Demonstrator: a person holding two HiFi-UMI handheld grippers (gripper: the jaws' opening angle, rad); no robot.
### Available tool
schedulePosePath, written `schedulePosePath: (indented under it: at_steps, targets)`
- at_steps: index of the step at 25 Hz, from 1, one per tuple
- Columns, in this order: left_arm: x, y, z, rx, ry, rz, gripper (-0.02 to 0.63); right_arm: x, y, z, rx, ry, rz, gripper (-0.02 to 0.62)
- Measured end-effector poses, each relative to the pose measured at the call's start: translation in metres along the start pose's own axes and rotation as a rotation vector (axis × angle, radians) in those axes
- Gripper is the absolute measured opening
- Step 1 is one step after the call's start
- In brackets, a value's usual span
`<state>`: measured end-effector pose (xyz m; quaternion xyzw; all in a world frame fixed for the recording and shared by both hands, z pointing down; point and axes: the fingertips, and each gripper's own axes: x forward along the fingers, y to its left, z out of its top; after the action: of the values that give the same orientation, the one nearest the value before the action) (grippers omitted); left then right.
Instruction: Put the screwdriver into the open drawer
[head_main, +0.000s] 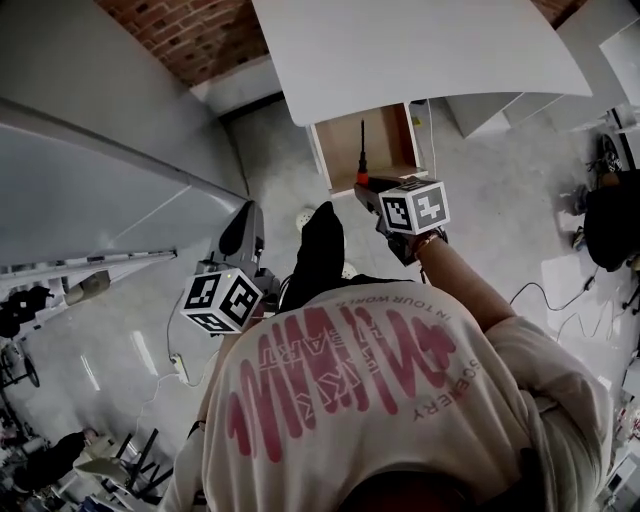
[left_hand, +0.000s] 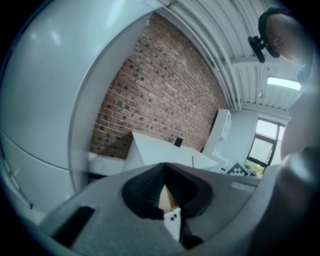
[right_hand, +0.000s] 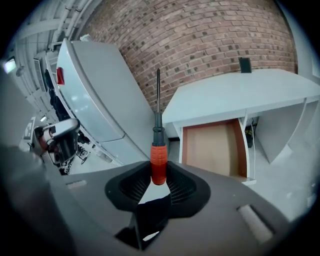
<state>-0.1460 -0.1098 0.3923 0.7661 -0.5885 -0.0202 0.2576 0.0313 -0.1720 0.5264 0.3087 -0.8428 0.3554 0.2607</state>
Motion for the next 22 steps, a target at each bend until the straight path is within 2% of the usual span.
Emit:
schedulePosePath:
  at_steps: [5, 10, 14, 22]
  targets:
    - [0.026, 0.029, -0.006, -0.041, 0.039, -0.01, 0.002, 0.037, -0.037, -0.038, -0.022, 0.209, -0.057, 0.11]
    - [0.067, 0.067, 0.001, -0.066, 0.037, 0.038, 0.002, 0.075, -0.07, -0.058, -0.032, 0.374, -0.119, 0.11]
    - [0.102, 0.08, 0.001, -0.098, 0.054, 0.02, 0.002, 0.095, -0.089, -0.081, -0.073, 0.52, -0.159, 0.11]
    - [0.136, 0.112, -0.015, -0.14, 0.124, 0.037, 0.002, 0.127, -0.134, -0.078, -0.219, 0.623, -0.25, 0.11]
